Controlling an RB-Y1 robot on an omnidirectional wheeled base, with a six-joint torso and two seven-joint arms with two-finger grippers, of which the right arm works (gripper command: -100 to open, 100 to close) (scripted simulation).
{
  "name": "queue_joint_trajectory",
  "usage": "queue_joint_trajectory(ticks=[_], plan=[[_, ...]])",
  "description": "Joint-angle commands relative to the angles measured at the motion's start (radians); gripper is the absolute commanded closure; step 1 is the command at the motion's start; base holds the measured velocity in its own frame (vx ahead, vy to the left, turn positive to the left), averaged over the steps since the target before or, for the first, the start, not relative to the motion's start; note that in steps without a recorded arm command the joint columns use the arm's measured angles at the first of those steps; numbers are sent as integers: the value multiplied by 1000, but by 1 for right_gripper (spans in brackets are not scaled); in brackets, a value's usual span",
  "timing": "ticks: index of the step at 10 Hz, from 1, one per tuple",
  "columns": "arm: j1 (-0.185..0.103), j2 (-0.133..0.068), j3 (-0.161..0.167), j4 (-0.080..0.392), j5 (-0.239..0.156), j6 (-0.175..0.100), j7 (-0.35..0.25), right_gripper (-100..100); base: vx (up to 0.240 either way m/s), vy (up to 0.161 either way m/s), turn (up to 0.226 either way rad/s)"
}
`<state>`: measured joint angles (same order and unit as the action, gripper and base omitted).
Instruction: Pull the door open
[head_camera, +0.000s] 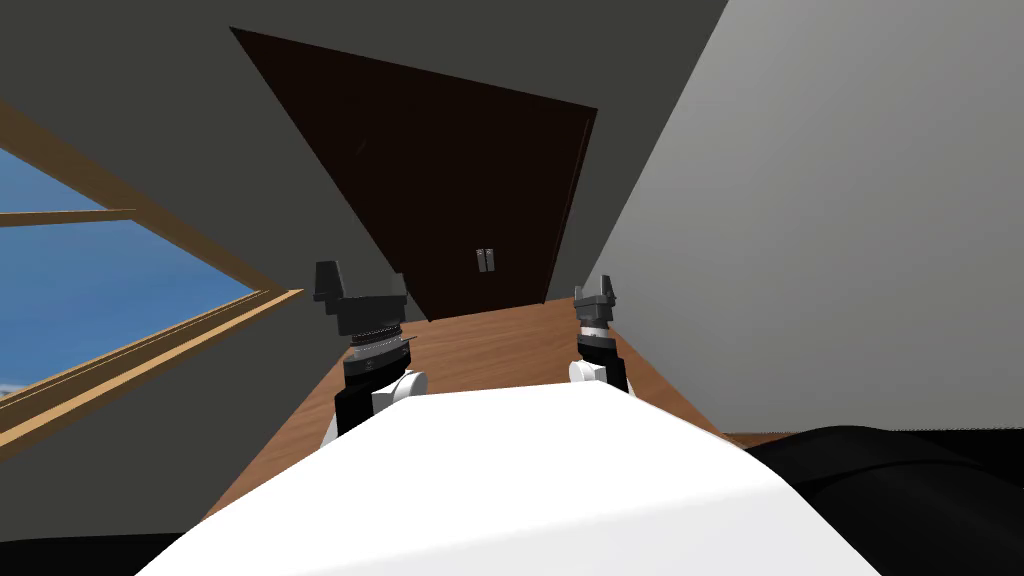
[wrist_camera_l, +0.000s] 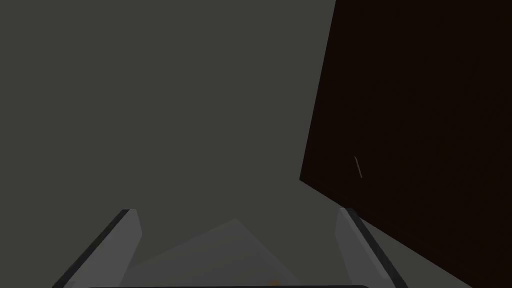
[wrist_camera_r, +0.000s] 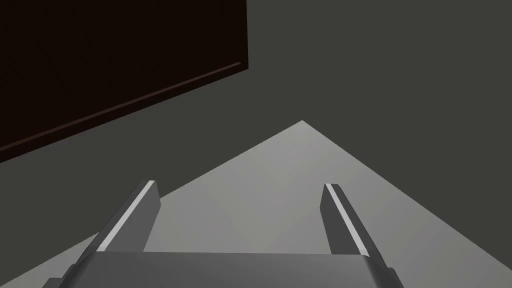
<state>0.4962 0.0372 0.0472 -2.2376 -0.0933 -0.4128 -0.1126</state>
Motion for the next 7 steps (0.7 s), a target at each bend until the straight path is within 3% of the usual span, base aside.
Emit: queue_joint_trajectory(ticks=[1,7], plan=[[-12,-16,-9,28,11,2,-10,-100,45,-60,87],[-62,-64,-47,140,57,13,-48,-100,146,81,63]])
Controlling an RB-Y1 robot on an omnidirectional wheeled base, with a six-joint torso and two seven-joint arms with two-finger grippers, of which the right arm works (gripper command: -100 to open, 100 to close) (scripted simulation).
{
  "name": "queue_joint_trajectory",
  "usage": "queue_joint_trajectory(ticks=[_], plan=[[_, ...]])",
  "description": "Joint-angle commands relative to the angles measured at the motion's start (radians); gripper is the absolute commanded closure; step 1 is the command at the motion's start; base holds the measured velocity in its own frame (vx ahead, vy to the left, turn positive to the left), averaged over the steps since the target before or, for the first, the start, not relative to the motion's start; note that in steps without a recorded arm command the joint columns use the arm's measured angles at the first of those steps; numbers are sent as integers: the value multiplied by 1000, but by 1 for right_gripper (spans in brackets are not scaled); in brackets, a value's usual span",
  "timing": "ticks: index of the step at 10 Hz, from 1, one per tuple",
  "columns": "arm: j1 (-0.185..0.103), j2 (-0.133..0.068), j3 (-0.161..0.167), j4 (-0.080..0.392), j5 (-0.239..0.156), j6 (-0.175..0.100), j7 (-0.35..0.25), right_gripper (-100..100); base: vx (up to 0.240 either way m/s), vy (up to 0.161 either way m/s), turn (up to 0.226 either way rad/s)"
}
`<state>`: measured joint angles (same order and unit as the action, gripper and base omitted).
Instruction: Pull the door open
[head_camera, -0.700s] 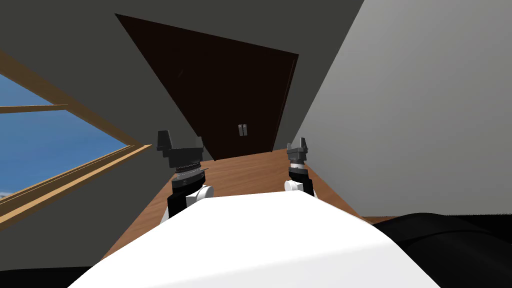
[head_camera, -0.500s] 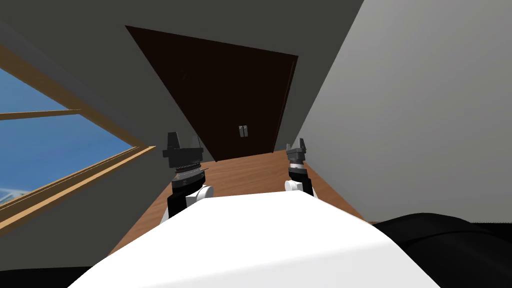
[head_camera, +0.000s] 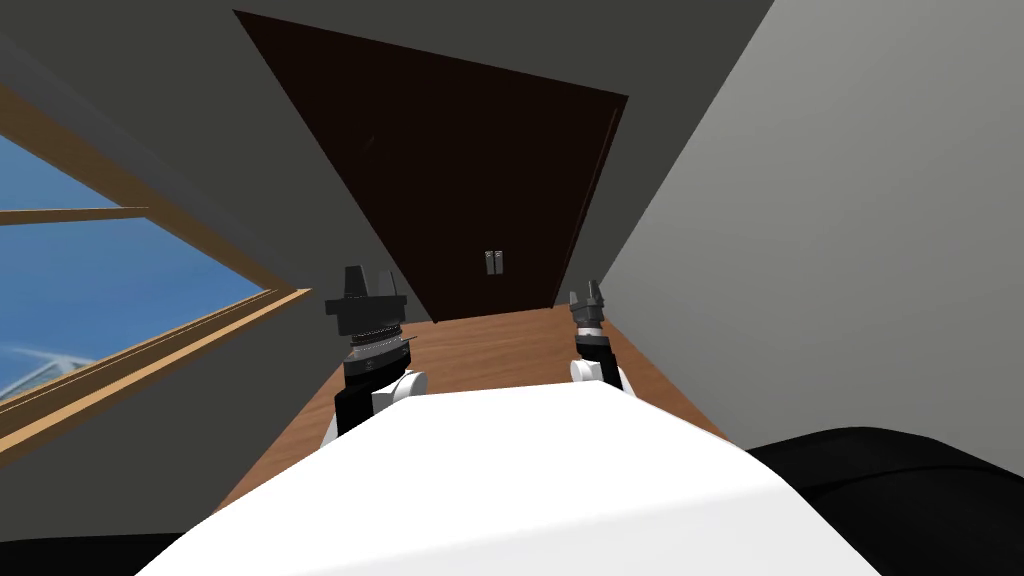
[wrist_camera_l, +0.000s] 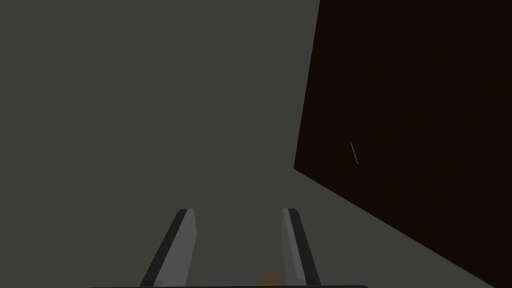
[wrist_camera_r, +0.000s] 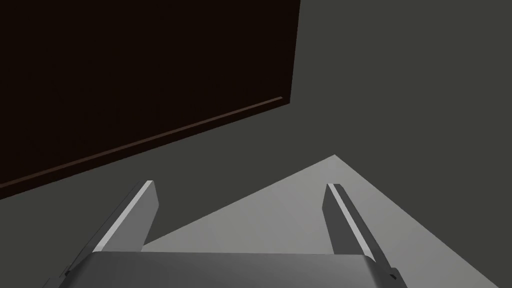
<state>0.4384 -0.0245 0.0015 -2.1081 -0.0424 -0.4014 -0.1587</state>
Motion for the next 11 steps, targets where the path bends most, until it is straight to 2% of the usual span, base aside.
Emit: queue_joint_trajectory(ticks=[1,3,6,11], plan=[[-16,-11,-10,37,16,3,-12,-100,142,60,82],[-29,-20,-21,67,29,6,-22,-100,127,54,50],[-65,-42,-47,147,61,13,-50,-100,141,58,83],[-104,-61,-76,233,96,21,-80,-100,120,53,62]])
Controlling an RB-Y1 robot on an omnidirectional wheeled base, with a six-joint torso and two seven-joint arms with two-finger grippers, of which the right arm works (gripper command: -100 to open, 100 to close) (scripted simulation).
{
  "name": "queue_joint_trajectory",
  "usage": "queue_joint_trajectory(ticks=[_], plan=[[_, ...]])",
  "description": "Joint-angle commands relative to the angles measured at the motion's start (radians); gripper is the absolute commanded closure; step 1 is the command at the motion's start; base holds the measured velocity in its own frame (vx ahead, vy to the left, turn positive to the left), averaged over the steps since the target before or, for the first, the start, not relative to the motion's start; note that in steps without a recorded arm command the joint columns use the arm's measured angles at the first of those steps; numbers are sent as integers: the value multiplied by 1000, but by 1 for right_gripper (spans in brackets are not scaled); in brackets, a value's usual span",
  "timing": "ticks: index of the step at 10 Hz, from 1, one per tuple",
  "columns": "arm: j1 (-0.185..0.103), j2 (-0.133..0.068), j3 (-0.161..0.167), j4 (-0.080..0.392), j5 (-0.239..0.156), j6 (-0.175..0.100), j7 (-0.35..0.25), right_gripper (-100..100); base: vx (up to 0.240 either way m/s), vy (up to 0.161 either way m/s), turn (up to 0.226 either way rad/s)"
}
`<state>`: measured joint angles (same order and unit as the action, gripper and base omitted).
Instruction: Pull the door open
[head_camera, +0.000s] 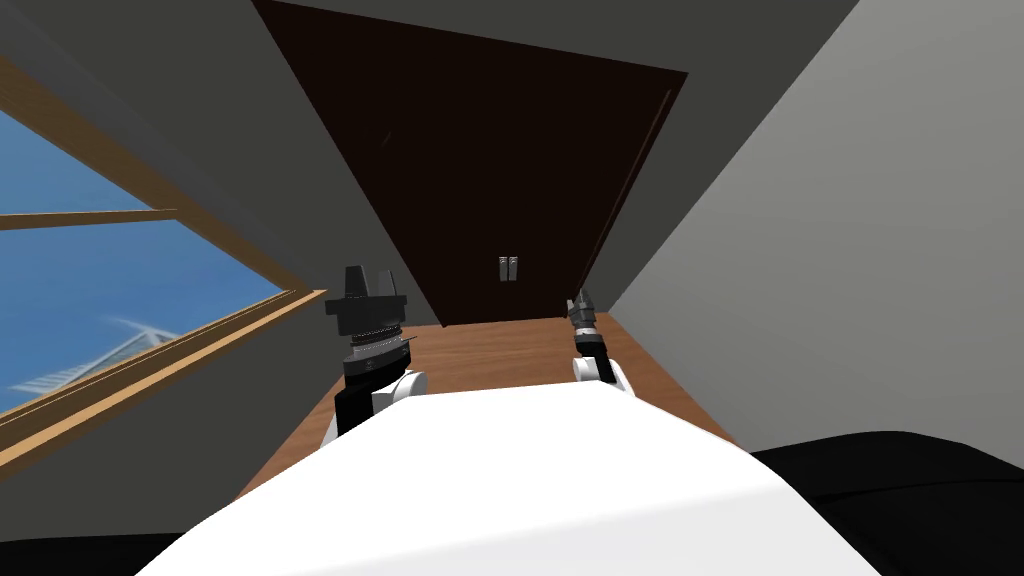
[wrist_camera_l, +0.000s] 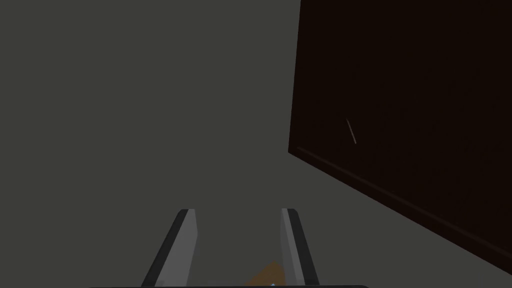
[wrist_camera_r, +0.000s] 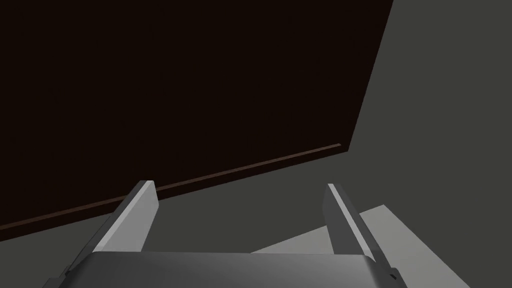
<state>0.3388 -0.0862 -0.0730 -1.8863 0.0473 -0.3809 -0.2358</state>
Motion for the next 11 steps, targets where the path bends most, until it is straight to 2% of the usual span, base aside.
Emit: queue_joint_trajectory(ticks=[1,11], plan=[[-12,-3,-8,29,13,2,-9,-100,95,44,63],[-94,-33,-68,211,87,18,-72,-100,108,45,62]])
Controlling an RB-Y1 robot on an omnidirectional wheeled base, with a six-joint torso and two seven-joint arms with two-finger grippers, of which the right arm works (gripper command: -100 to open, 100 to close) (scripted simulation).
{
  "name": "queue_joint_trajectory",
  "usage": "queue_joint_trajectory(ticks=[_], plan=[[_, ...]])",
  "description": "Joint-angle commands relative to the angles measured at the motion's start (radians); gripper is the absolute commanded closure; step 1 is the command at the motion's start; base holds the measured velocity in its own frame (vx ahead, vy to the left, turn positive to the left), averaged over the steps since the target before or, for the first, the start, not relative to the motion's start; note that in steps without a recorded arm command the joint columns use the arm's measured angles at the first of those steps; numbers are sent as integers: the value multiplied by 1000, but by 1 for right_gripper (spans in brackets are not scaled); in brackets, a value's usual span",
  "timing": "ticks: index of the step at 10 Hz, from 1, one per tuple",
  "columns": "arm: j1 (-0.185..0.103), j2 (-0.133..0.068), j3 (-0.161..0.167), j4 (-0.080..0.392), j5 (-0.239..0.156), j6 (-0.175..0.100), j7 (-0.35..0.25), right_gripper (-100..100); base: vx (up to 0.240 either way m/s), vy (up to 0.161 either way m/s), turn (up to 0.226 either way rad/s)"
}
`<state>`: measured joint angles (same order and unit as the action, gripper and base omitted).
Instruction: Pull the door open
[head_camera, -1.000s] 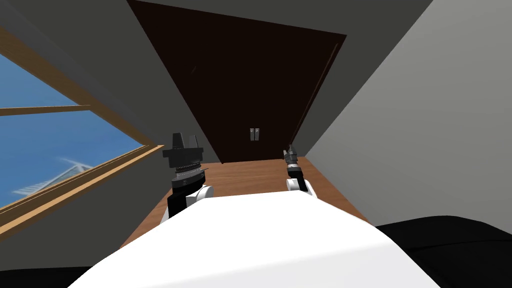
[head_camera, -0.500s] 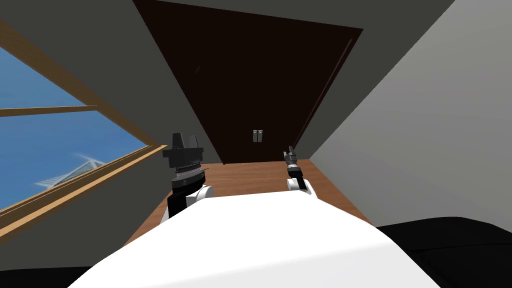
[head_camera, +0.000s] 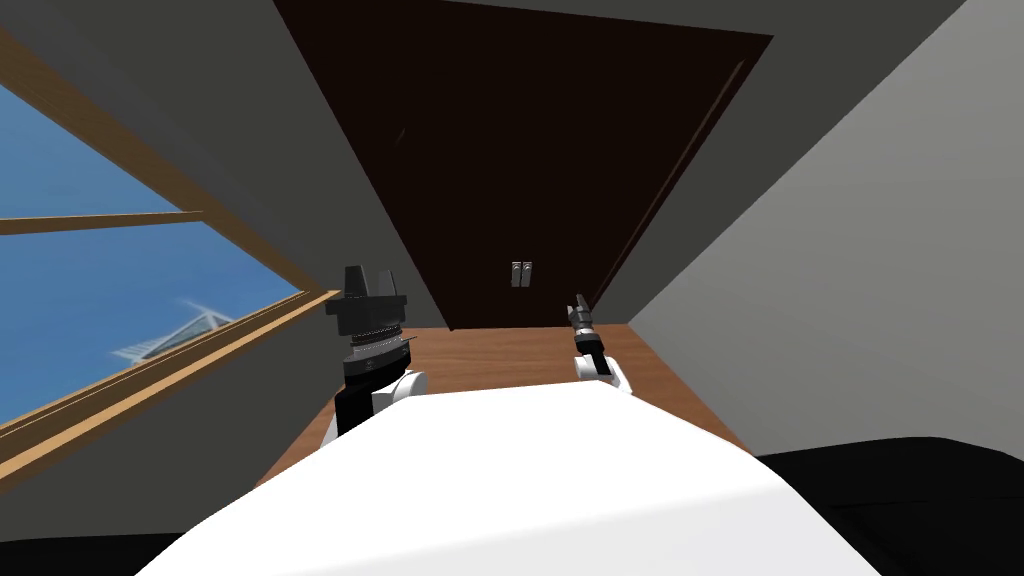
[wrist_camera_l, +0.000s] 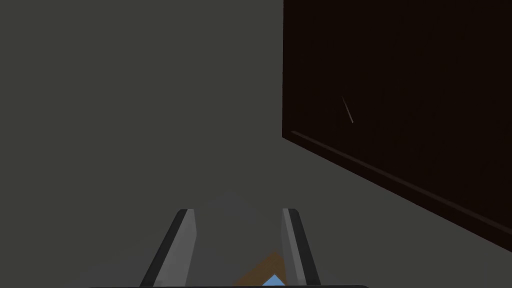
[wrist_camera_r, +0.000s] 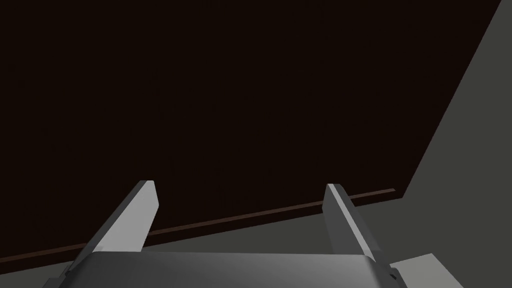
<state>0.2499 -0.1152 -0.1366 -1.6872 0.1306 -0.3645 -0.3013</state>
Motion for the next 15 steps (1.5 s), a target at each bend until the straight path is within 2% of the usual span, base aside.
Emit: queue_joint_trajectory(ticks=[1,2,6,7,15], plan=[[-13,-6,-11,30,11,3,-13,-100,107,43,47],[-30,-11,-22,65,26,6,-25,-100,150,38,104],[-61,-19,-45,134,54,12,-49,-100,132,45,72],[-77,-23,-56,167,67,15,-60,-100,150,55,100],[-144,-35,-102,309,125,28,-110,-100,135,35,67]])
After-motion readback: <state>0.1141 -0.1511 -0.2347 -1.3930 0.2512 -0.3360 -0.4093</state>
